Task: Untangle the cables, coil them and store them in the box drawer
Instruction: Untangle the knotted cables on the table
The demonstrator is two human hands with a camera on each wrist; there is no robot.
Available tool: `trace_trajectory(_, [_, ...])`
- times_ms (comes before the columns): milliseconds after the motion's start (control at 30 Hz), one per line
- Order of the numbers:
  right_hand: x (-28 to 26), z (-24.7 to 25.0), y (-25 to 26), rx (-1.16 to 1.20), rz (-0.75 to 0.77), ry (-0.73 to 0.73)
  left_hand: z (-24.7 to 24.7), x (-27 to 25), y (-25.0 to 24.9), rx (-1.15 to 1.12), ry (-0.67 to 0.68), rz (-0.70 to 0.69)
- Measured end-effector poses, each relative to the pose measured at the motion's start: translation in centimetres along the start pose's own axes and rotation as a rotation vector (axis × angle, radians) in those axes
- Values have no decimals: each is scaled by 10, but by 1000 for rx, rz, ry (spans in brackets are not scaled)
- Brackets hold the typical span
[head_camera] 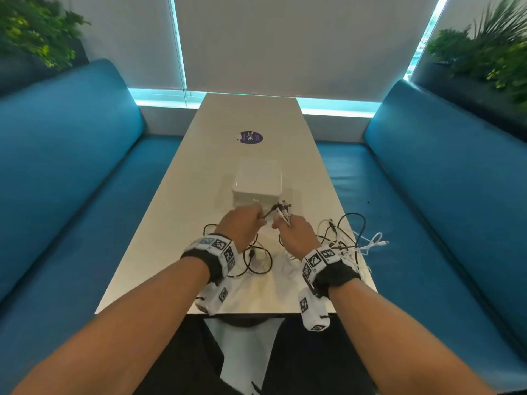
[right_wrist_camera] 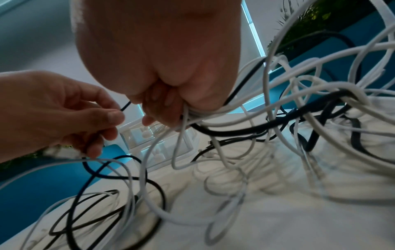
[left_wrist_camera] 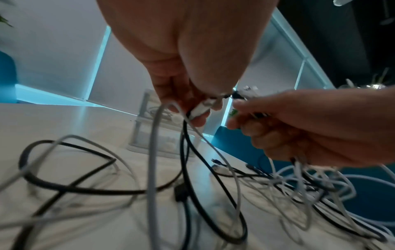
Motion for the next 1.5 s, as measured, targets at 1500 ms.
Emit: trace_trajectory(1500, [-5, 3, -13, -611, 298, 126, -25, -20, 27, 649, 296, -255])
Point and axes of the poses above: each hand's wrist, its own x-axis towards the middle knuckle, its own z-axis out of the back of the hand, y = z × x, the point moved 2 cm from there along x, towards the middle knuckle, and after that the axes turned 3 degrees about x, right-handed, at the moved point
